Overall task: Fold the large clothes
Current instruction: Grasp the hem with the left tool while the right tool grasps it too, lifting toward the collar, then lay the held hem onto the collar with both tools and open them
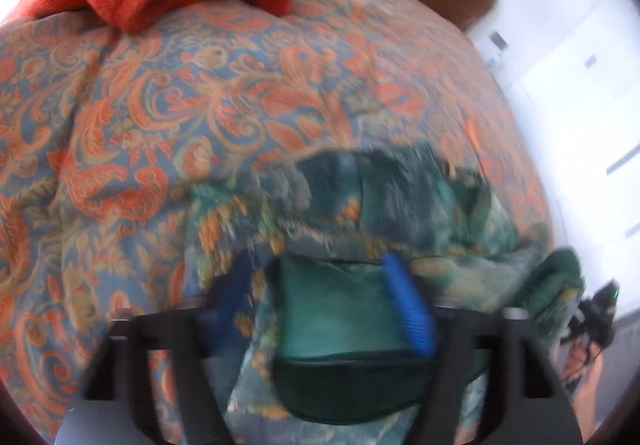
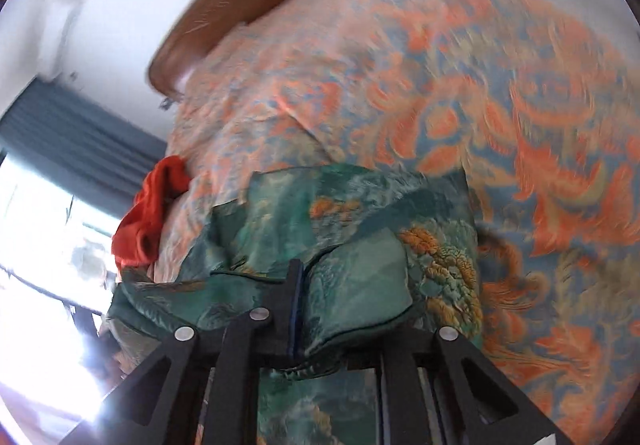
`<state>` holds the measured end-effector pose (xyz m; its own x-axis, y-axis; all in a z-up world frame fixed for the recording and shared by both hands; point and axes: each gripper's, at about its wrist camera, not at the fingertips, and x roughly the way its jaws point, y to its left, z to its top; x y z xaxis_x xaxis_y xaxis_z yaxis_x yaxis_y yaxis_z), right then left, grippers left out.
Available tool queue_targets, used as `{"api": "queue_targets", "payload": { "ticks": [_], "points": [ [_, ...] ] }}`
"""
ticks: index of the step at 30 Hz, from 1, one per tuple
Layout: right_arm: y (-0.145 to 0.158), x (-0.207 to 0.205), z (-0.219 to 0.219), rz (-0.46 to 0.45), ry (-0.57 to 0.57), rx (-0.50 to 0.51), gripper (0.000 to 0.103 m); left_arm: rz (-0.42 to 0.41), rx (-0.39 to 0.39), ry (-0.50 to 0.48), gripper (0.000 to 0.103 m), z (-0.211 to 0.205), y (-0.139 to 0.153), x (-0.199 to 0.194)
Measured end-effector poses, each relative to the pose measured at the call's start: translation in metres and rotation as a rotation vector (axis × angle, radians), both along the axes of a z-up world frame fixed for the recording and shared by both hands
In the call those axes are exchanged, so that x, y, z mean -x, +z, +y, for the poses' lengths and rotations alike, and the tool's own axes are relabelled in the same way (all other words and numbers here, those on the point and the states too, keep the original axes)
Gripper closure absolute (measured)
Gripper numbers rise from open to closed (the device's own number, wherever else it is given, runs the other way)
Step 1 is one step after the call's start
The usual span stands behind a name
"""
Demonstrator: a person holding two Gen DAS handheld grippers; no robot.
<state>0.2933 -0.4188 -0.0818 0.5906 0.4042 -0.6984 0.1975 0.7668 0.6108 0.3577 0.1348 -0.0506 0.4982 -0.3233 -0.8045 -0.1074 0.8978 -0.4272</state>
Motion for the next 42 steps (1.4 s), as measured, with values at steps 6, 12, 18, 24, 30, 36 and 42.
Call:
{"api": "queue_targets", "payload": {
  "ticks": [6,12,18,24,30,36,42],
  "points": [
    [-0.017,-0.001,-0.037,-0.028,-0.101,-0.309,0.042,-0.061,0.167,0.035,0.010,0.035,0.025,0.002],
    [0.022,0.009,-0.054,-0.104,-0.123,-0.148,0.034,-0.072,0.081,-0.073,0.008,0.036,0.013,0.016],
    [0.003,-0.003,-0.006,-0.006,0.093,0.184,0.034,-0.030,-0.047,-0.164,0.008,-0.009,-0.024,-0.003],
    [-0.024,-0.024,0.032,0.011,0.088,0.349,0.071,-0.022,-0.227,-0.181,0.089,-0.056,-0.036,-0.020],
    [0.027,0.005,0.060,-0.118,0.087,0.635,0.090,-0.202,-0.282,-0.115,0.094,-0.046,0.019,0.008],
    [0.090,-0.014,0.090,-0.319,0.012,0.810,0.091,-0.368,-0.389,-0.003,0.094,-0.057,0.062,-0.016],
    [0.075,-0.080,0.095,-0.296,-0.085,0.864,0.091,-0.297,-0.468,0.054,0.093,-0.059,0.003,-0.068]
  ]
}}
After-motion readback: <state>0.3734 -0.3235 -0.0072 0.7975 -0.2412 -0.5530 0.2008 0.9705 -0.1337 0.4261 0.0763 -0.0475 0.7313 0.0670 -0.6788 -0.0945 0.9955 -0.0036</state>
